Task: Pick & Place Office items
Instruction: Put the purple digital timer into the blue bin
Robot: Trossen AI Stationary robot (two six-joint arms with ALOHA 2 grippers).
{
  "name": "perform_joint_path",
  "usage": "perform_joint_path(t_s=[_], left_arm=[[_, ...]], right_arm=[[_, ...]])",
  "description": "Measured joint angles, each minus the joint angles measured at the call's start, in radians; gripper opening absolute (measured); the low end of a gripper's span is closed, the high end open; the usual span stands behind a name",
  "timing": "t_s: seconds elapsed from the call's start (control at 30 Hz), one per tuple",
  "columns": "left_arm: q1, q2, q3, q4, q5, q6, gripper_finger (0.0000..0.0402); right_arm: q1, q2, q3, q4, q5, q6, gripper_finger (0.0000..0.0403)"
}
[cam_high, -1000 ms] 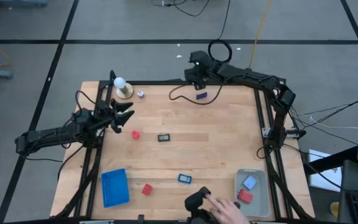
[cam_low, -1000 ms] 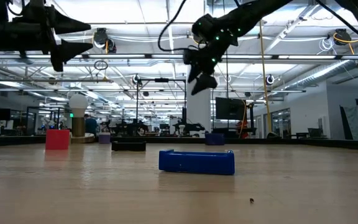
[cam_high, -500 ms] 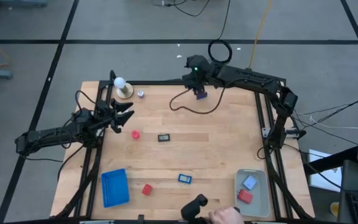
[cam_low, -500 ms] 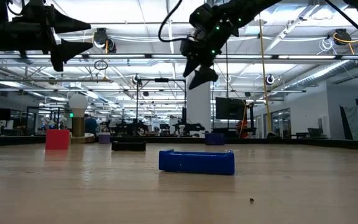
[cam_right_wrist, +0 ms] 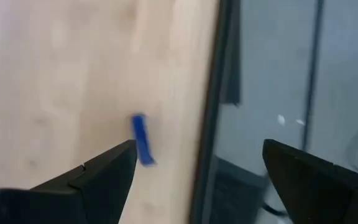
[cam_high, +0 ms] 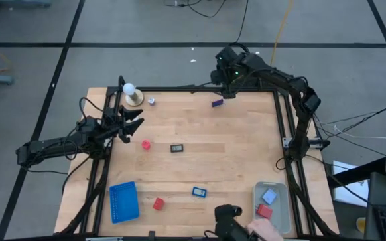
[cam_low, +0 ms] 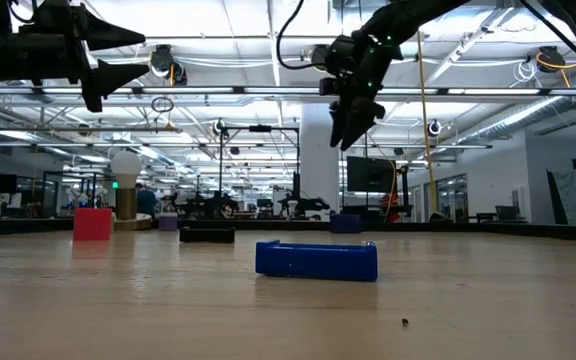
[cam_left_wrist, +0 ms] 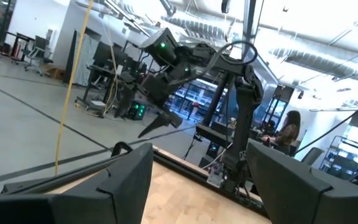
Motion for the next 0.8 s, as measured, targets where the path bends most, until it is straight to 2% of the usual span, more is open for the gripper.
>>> perform_joint_path(t_s=[0.07, 0.2, 0.43, 0.8], left_arm=[[0.0, 0.0, 0.0, 0.002, 0.0, 0.0, 0.026], [0.0, 0.0, 0.0, 0.003, 0.0, -0.002, 0.0259], [0.0, 0.0, 0.0, 0.003, 0.0, -0.002, 0.0259], [0.0, 0.0, 0.0, 0.003, -0.001, 0.013, 0.0259]], right_arm=[[0.0, 0.012, 0.002, -0.007, -0.055, 0.029, 0.0338], [0.008, 0.081, 0.0, -0.085, -0.05, 0.054, 0.0338], [0.016, 0.204, 0.0, -0.1, -0.044, 0.07, 0.0338], [0.014, 0.207, 0.01, -0.173, -0.053, 0.118, 0.0338]])
